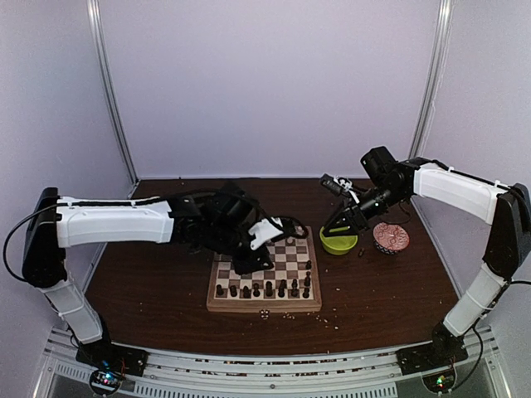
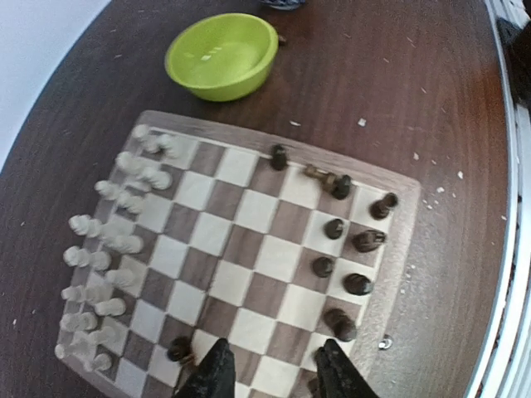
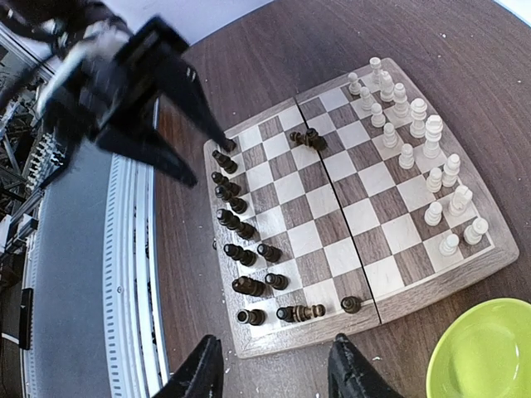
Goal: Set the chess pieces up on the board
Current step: Place the queen at d8, then pick up the pawn from the chessboard.
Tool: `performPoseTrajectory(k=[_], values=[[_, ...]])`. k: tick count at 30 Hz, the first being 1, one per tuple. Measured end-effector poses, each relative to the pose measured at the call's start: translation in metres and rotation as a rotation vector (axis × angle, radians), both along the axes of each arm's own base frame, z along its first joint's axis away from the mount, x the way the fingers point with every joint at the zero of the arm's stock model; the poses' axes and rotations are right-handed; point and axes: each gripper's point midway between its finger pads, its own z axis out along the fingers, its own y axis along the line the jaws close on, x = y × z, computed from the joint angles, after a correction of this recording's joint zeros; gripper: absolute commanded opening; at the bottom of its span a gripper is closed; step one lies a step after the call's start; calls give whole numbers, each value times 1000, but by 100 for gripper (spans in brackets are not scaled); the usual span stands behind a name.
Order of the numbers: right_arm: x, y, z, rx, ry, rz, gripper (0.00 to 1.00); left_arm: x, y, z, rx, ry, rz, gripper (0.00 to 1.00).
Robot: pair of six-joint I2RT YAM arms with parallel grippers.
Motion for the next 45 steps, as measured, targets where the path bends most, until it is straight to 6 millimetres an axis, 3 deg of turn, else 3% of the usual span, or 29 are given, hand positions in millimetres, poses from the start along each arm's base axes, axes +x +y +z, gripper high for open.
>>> performPoseTrajectory(k=[4,8,14,19,31,45], values=[[-1,0,0,0,1,3,44,46,33,15,-49,23,177,36],[0,0,-1,-1,0,7,43,73,65,-12,-9,87,304,36],[0,0,-4,-6,11,8,43,56,72,-64,93,191,314,32],[-1,0,-6,-11,21,9,43,53,72,-84,133,225,312,31],[-2,0,-9,-14,35,11,42,56,79,-104,189,226,338,26],[-2,1,-10,-7,46,15,42,65,82,-104,205,193,373,15]])
